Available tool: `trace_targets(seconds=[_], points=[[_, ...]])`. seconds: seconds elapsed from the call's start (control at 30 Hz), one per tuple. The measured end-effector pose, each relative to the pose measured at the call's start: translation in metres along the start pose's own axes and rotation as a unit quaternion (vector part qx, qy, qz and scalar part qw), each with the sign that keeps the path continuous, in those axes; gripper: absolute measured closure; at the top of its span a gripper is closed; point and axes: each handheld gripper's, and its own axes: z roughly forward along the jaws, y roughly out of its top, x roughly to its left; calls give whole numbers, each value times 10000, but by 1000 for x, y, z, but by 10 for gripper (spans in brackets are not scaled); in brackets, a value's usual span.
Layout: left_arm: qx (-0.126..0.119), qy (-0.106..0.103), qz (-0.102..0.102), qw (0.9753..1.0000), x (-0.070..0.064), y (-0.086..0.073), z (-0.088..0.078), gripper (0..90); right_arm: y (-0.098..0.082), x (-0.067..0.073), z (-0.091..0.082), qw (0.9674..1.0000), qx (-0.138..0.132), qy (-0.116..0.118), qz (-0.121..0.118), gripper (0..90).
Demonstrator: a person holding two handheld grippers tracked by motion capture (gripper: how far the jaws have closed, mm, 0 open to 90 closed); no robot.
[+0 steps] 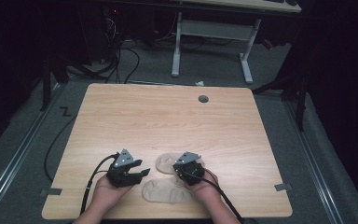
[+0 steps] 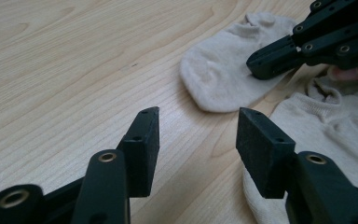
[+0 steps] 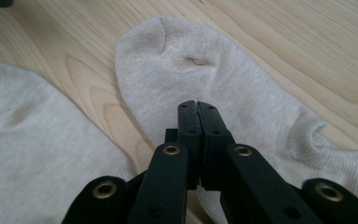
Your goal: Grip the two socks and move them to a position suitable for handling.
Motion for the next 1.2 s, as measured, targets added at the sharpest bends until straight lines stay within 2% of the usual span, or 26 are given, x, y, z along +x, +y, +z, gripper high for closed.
trace_targets(seconds=[0.1, 0.2, 0.23, 0.27, 0.33, 0.43, 0.47, 0.57, 0.67, 0.77, 0.87, 0.9, 1.0, 1.1, 1.2], points=[[6, -8, -13, 10000, 1, 0, 1, 497, 4, 2, 0, 10000, -30, 64, -63, 853], [19, -15, -106, 9999, 1, 1, 5, 497, 2, -1, -16, 9995, -310, -43, 36, 846], [18, -11, -125, 9999, 1, 1, 6, 500, -3, -7, -32, 9985, -498, -169, 165, 847], [24, -7, -141, 9999, 1, 2, 7, 500, -3, -7, -32, 9985, -498, -169, 165, 847], [18, 4, -156, 9999, 1, 3, 10, 504, -12, -16, -45, 9972, -616, -287, 304, 847], [6, 24, -209, 9998, 1, 4, 15, 506, -36, -33, -58, 9953, -581, -494, 588, 845], [13, 13, -244, 9997, 2, 4, 16, 506, -36, -33, -58, 9953, -581, -494, 588, 845], [-49, -2, -372, 9993, 2, 7, 22, 505, -48, -42, -61, 9928, -590, -561, 874, 830], [-23, 13, -380, 9993, 1, 10, 28, 506, -51, -47, -62, 9906, -616, -580, 1078, 801], [5, 80, -206, 9998, -2, 13, 33, 507, -51, -48, -60, 9907, -599, -607, 1057, 788], [31, 127, -149, 9998, -3, 16, 37, 508, -50, -49, -56, 9896, -568, -655, 1144, 783], [30, 121, -154, 9998, -2, 17, 38, 516, -49, -50, -53, 9886, -590, -676, 1211, 766], [-14, 135, -151, 9998, -1, 19, 43, 539, -47, -51, -48, 9886, -559, -667, 1228, 752], [70, 142, -168, 9997, 1, 20, 50, 548, -45, -51, -42, 9885, -498, -717, 1238, 719], [113, 74, -231, 9996, 0, 21, 57, 551, -44, -55, -41, 9864, -501, -799, 1346, 702]])
